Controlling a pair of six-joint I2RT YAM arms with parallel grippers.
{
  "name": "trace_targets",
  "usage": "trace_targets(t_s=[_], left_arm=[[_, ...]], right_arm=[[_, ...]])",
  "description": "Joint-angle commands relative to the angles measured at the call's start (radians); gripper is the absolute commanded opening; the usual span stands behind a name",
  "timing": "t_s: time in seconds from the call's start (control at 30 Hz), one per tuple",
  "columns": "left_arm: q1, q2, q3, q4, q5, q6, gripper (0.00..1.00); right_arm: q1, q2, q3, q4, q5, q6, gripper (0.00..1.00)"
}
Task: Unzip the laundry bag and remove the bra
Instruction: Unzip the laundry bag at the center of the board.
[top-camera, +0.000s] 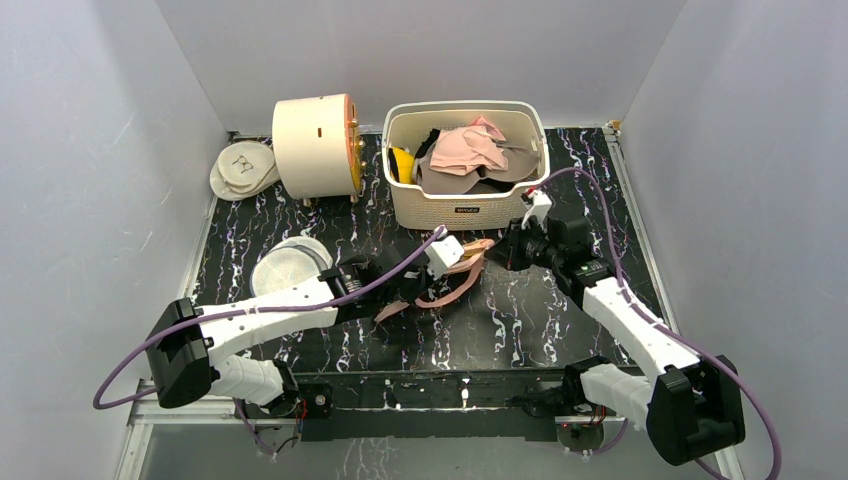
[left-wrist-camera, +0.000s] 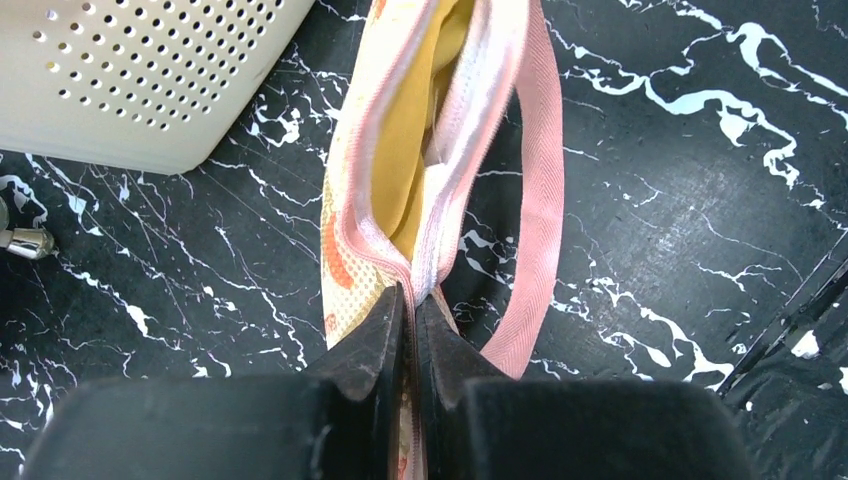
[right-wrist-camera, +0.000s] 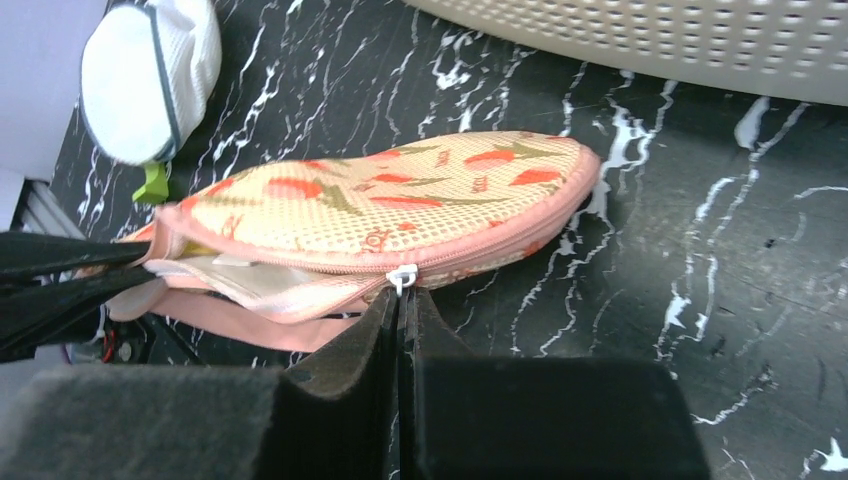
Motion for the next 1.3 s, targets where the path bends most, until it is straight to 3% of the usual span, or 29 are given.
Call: trace_targets(t_s=[0.0,0.23,0.33,0.53,0.63,0.73,1.03,1.13,1.27], left_arm=[[0.002,-0.003,0.048,-0.025,0.015,0.009,0.10],[0.001,-0.039,0.030,-0.008,0.094,0.016,0.51],[0.001,-0.071,0.015,0.014,0.137,0.016,0.61],[0.001,-0.084,0.005,0.033,0.110,0.006,0.64],[0.001,-0.073,0.018,0.023,0.064,-0.008,0.54],[0.001,-0.107,0.006,0.035,0.062,0.006,0.54],[0.001,-0.300,-0.106,0.174,-0.060,0.032,0.69],[0.001,-0.270,-0.102,0.178,-0.026,0.047,0.75],[0.000,-0.159,-0.077,0.170,0.132,0.099,0.72]], right_arm=[[0.075,-0.012,0.003,0.051,-0.050,-0.037,0.00],[0.200,-0.021,-0.025,0.126,-0.049,-0.005,0.00],[0.244,-0.014,-0.030,0.147,-0.034,0.011,0.00],[0.322,-0.007,-0.034,0.181,-0.005,0.039,0.00],[0.337,-0.005,-0.035,0.184,0.009,0.037,0.00],[0.337,-0.014,-0.036,0.177,0.032,0.037,0.00],[0.335,-0.064,-0.039,0.138,0.118,0.011,0.00],[0.336,-0.066,-0.031,0.124,0.113,-0.005,0.00],[0.337,-0.053,-0.021,0.118,0.063,-0.030,0.00]])
